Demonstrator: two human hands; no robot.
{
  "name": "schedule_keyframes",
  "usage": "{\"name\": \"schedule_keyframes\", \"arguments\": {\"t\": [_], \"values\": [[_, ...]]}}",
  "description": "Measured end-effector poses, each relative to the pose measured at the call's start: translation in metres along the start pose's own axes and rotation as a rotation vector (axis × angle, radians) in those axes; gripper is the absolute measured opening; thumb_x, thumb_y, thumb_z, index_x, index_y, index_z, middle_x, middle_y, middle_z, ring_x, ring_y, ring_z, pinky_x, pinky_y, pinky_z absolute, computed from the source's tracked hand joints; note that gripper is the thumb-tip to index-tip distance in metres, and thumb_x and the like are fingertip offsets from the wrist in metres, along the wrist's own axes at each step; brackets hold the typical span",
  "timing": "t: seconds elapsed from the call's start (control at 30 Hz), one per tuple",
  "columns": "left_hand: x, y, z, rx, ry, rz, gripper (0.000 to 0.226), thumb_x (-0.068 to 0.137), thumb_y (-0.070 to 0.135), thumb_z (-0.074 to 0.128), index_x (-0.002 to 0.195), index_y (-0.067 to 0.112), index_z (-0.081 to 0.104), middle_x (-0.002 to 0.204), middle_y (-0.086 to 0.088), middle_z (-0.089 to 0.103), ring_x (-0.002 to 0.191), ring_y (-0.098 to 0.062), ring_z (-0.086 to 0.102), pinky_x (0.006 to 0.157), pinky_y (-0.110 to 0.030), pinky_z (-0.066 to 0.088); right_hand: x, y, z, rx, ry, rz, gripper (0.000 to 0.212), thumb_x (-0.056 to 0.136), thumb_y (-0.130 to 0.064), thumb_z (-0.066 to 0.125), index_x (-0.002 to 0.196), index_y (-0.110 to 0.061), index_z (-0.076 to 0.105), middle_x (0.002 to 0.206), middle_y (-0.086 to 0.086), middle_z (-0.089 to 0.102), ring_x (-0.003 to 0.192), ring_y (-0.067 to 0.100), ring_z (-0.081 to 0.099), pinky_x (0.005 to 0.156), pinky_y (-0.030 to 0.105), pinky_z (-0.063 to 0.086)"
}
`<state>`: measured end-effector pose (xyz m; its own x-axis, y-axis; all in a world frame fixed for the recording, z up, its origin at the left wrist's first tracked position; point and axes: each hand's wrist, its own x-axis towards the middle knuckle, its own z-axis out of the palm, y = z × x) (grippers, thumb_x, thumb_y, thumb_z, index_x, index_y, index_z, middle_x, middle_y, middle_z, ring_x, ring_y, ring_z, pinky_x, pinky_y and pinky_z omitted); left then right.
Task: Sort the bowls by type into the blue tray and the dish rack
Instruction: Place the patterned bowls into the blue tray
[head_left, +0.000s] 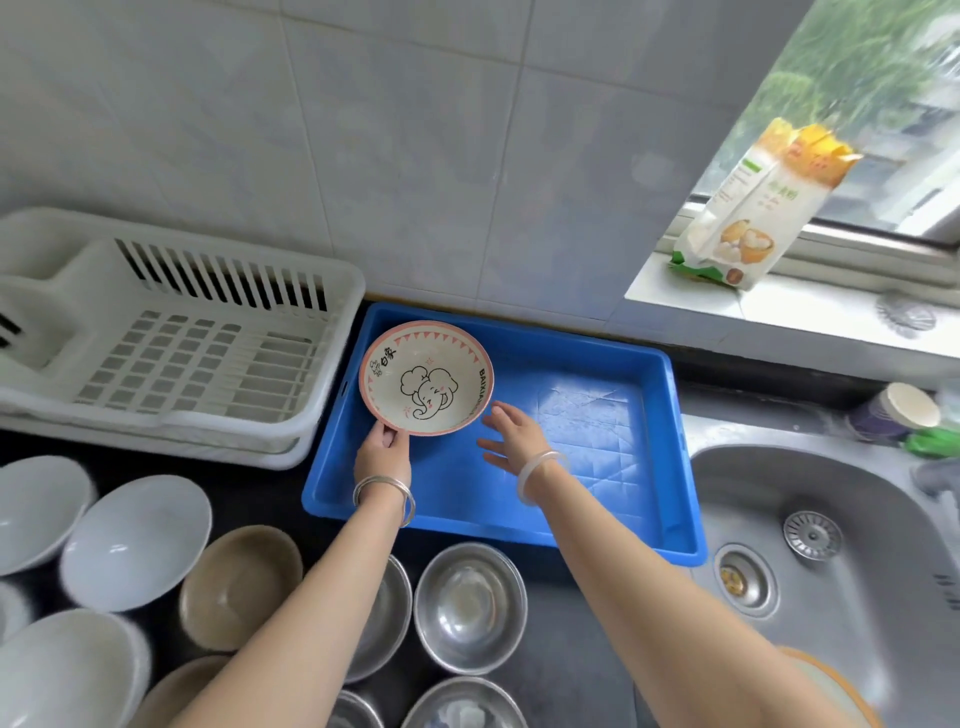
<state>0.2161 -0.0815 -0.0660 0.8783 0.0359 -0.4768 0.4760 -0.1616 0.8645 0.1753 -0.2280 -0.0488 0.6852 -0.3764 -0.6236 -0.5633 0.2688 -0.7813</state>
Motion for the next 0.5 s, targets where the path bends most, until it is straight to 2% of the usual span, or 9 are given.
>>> {"name": "schedule_keyframes", "arguments": {"t": [0.07, 0.13, 0.2, 0.27, 0.33, 0.4, 0.5], "values": [[-0.020, 0.001, 0.004, 0.016, -0.055, 0.002, 0.034, 0.091, 0.016, 0.048, 0.124, 0.014, 0.057, 0.132, -0.007, 0.058, 0.122, -0.030, 0.053, 0.102, -0.041, 0.042, -0.018, 0.003, -0.016, -0.040, 0.011, -0.053, 0.035, 0.098, -0.028, 0.039, 0.130, -0.016, 0.046, 0.131, 0.008, 0.055, 0.106, 0.028, 0.060, 0.087, 0.035, 0.048], [-0.045, 0.001, 0.011, 0.037, -0.116, 0.009, 0.042, 0.091, 0.013, 0.048, 0.133, 0.008, 0.047, 0.138, -0.010, 0.051, 0.128, -0.026, 0.048, 0.108, -0.036, 0.038, -0.040, 0.009, -0.037, -0.086, 0.024, -0.116, 0.033, 0.099, -0.028, 0.039, 0.127, -0.016, 0.049, 0.128, 0.009, 0.057, 0.098, 0.024, 0.060, 0.082, 0.032, 0.047], [-0.075, 0.000, 0.023, 0.058, -0.188, 0.028, 0.046, 0.092, 0.012, 0.049, 0.136, 0.004, 0.042, 0.140, -0.011, 0.048, 0.128, -0.021, 0.048, 0.108, -0.031, 0.036, -0.065, 0.018, -0.062, -0.149, 0.053, -0.177, 0.030, 0.098, -0.028, 0.040, 0.123, -0.016, 0.053, 0.124, 0.009, 0.060, 0.096, 0.021, 0.060, 0.079, 0.030, 0.046], [-0.104, -0.005, 0.037, 0.122, -0.272, 0.068, 0.042, 0.092, 0.010, 0.049, 0.134, 0.003, 0.045, 0.138, -0.012, 0.051, 0.126, -0.021, 0.049, 0.107, -0.028, 0.036, -0.086, 0.027, -0.087, -0.290, 0.120, -0.236, 0.029, 0.097, -0.027, 0.041, 0.120, -0.016, 0.056, 0.119, 0.008, 0.063, 0.098, 0.021, 0.062, 0.083, 0.032, 0.046], [-0.137, -0.016, 0.055, 0.200, -0.372, 0.094, 0.038, 0.092, 0.008, 0.050, 0.129, 0.002, 0.050, 0.135, -0.012, 0.054, 0.124, -0.021, 0.052, 0.105, -0.026, 0.036, -0.111, 0.040, -0.117, -0.434, 0.214, -0.277, 0.028, 0.096, -0.027, 0.045, 0.118, -0.017, 0.059, 0.115, 0.005, 0.065, 0.100, 0.018, 0.061, 0.086, 0.027, 0.045], [-0.181, -0.033, 0.077, 0.257, -0.509, 0.084, 0.037, 0.091, 0.007, 0.052, 0.127, 0.000, 0.052, 0.132, -0.014, 0.056, 0.121, -0.022, 0.054, 0.099, -0.019, 0.036, -0.142, 0.062, -0.157, -0.543, 0.327, -0.285, 0.027, 0.095, -0.025, 0.049, 0.117, -0.016, 0.061, 0.112, 0.004, 0.067, 0.098, 0.015, 0.061, 0.080, 0.017, 0.039], [-0.236, -0.059, 0.105, 0.378, -0.661, 0.069, 0.038, 0.091, 0.011, 0.054, 0.128, 0.005, 0.052, 0.132, -0.010, 0.057, 0.118, -0.018, 0.055, 0.081, -0.004, 0.032, -0.182, 0.098, -0.212, -0.650, 0.442, -0.235, 0.029, 0.093, -0.020, 0.051, 0.121, -0.015, 0.059, 0.120, 0.004, 0.065, 0.111, 0.020, 0.059, 0.086, 0.022, 0.038]]}}
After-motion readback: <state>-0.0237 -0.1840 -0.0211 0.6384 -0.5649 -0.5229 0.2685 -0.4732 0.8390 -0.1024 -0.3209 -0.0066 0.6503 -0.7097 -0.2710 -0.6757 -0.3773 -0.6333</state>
